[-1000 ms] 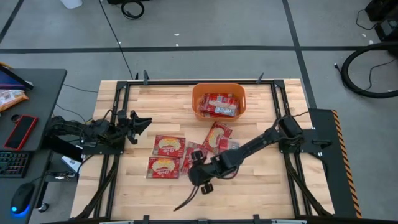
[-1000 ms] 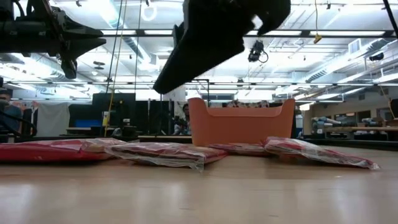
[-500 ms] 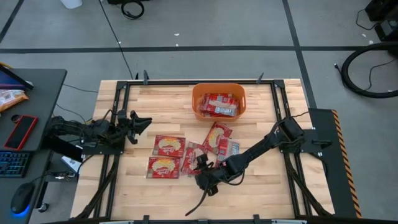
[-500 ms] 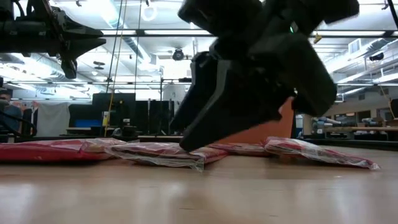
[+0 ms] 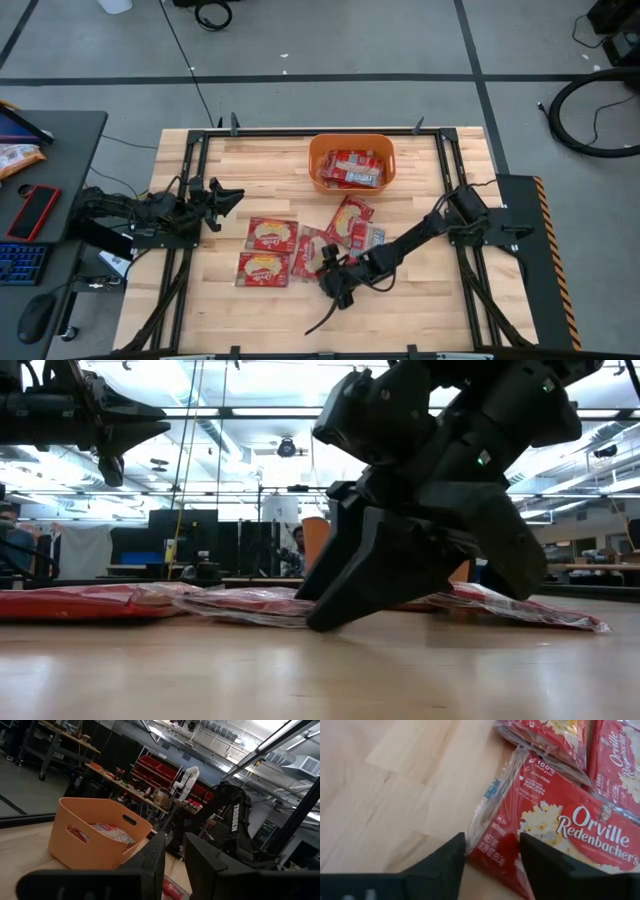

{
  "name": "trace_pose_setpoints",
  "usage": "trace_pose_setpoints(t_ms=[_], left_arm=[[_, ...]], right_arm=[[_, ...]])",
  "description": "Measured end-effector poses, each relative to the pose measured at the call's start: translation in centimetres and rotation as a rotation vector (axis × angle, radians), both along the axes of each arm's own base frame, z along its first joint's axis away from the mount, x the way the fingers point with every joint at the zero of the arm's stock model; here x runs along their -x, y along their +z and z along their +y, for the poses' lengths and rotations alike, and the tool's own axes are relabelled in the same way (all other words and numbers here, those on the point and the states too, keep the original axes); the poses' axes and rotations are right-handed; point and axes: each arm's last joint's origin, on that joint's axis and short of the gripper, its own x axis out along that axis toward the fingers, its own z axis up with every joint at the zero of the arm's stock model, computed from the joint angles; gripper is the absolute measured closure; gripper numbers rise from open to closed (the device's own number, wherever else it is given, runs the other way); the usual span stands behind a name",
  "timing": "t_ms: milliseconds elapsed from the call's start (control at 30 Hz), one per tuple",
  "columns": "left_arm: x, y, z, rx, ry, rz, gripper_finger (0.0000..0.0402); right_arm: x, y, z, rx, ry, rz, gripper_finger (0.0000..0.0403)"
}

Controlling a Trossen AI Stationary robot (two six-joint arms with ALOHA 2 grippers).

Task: Sort popcorn bags into baskets
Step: Stack the popcorn bag on top of the other popcorn bag into the orange container

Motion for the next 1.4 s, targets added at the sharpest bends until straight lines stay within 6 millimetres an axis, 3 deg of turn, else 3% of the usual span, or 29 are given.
trace_pose_setpoints(t_ms=[300, 367, 533, 967, 1133, 1400], left_arm=[[0.0, 0.0, 0.0, 0.000, 0.000, 0.000, 0.0328], [0.0, 0.0, 0.0, 0.000, 0.000, 0.000, 0.0328], [0.0, 0.0, 0.0, 0.000, 0.000, 0.000, 0.0328], [0.0, 0.0, 0.0, 0.001, 0.000, -0.003, 0.0328], [0.0, 0.0, 0.0, 0.000, 0.000, 0.000, 0.0328], [0.0, 0.0, 0.0, 0.000, 0.000, 0.000, 0.0328]], right_arm=[[-0.1, -0.2, -0.3, 0.001, -0.004, 0.002, 0.0373], [-0.1, -0.1, -0.2, 0.006, -0.006, 0.002, 0.0393], [-0.8, 1.4, 0.5, 0.057, 0.001, 0.023, 0.0393], [-2.3, 10.3, 1.7, 0.311, -0.092, 0.080, 0.0400], [-2.1, 11.5, 1.4, 0.369, -0.139, 0.114, 0.0401], [-1.3, 11.2, 0.9, 0.393, -0.171, 0.196, 0.0402]])
